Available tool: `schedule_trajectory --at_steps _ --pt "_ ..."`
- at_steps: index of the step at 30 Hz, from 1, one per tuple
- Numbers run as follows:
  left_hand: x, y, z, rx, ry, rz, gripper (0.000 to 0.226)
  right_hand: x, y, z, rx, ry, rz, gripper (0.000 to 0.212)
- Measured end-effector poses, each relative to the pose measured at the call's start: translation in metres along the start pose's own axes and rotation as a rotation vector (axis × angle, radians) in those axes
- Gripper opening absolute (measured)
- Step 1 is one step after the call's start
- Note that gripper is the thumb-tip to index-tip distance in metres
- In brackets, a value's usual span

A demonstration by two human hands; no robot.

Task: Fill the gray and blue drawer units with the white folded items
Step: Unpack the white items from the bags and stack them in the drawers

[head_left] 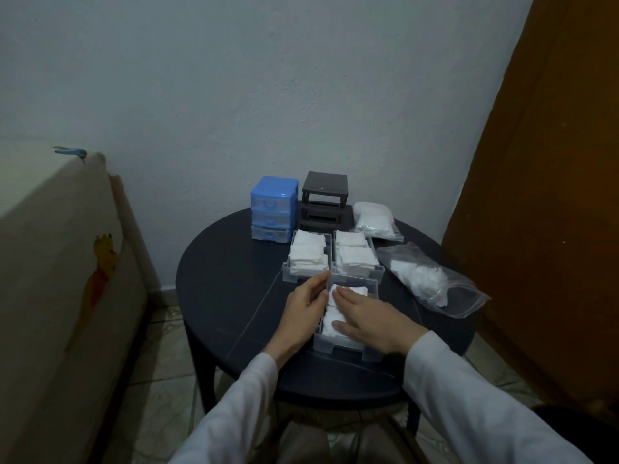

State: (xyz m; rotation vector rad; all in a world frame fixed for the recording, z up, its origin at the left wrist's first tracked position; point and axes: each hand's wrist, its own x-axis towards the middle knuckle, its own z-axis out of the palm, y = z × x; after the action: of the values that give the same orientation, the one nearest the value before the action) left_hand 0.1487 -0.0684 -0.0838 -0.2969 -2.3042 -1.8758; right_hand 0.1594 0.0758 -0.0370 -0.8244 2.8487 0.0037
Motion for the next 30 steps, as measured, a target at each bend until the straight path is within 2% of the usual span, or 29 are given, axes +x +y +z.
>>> schedule_trajectory --at_steps 3,7,9,12,18,24,30 --pt "0.0 -0.001 0.0 -0.005 0.004 -0.003 0.042 0.003 -0.001 0.001 -0.051 -0.046 -0.014 0.061" --pt "-0.001 0.0 -0.001 -0.001 -0.003 0.009 0.041 0.002 0.001 0.002 0.002 -0.011 -0.037 0.058" --pt "-0.001 0.001 -0.001 0.0 0.003 0.014 0.041 0.001 0.003 0.002 0.141 0.064 -0.035 0.053" --pt "-0.001 0.005 0.0 0.016 0.001 -0.001 0.041 -0.009 0.01 -0.002 0.397 0.263 -0.001 0.043" --pt "0.001 0.042 -0.007 0.183 0.062 0.155 0.027 -0.048 0.049 -0.016 0.494 0.507 0.112 0.021" --pt "0.003 0.088 0.061 0.288 -0.079 0.346 0.029 -0.085 0.097 -0.009 0.474 0.554 0.344 0.018" --pt "0.019 0.089 0.132 0.466 -0.225 0.266 0.026 -0.097 0.117 0.008 0.431 0.504 0.44 0.019"
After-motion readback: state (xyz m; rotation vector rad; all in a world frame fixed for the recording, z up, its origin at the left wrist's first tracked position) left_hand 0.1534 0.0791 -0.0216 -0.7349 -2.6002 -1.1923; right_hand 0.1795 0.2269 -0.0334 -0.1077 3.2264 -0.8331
